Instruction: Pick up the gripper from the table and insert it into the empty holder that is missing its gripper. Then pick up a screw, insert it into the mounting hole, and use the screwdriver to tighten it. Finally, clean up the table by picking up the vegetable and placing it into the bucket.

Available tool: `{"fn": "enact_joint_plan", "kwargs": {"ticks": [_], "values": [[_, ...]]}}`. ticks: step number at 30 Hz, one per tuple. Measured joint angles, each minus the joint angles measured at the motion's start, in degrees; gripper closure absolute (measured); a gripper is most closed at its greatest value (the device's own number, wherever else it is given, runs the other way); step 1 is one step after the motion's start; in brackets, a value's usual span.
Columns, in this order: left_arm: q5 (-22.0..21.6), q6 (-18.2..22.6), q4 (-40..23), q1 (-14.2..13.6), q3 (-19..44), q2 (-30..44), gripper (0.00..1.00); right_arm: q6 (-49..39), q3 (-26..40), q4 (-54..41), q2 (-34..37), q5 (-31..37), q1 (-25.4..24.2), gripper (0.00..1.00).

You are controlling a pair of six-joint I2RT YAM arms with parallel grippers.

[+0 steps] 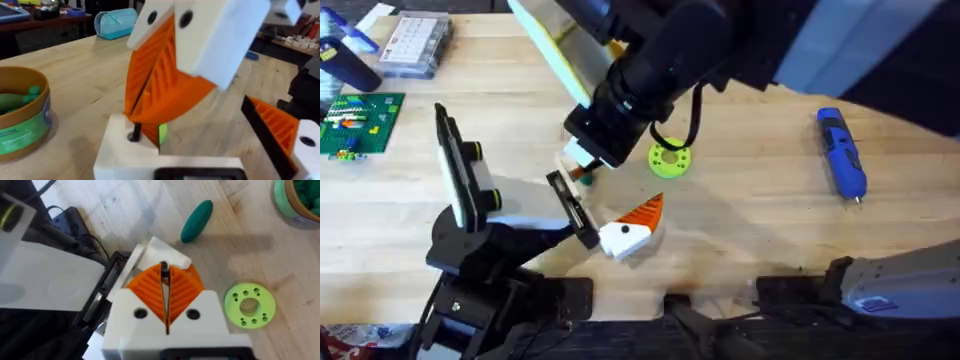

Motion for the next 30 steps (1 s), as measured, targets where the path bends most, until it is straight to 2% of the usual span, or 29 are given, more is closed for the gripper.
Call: {"fn": "enact_joint_plan", "kwargs": {"ticks": [17, 20, 24, 25, 29, 30], "values": [[0.02, -0.04, -0.02, 0.00, 0.00, 0.02, 0.008, 0.00, 0.00, 0.19, 0.92, 0.00, 0.20, 0.995], [0.00, -0.04, -0.02, 0.00, 0.00, 0.02, 0.008, 0.00, 0.00, 0.17, 0.92, -0.02, 0.20, 0.937], [0.00, -0.02, -0.02, 0.00, 0.00, 0.00, 0.008, -0.10, 0.00, 0.15, 0.94, 0.00, 0.20, 0.719], [0.02, -0.04, 0.00, 0.00, 0.00, 0.02, 0.008, 0.04, 0.00, 0.15, 0.94, 0.02, 0.20, 0.632], [0.00, -0.04, -0.02, 0.00, 0.00, 0.00, 0.008, -0.01, 0.00, 0.13, 0.92, 0.90, 0.12, 0.088], [-0.09, -0.04, 0.00, 0.00, 0.00, 0.00, 0.008, -0.24, 0.00, 0.15, 0.92, 1.34, -0.16, 0.028]]}}
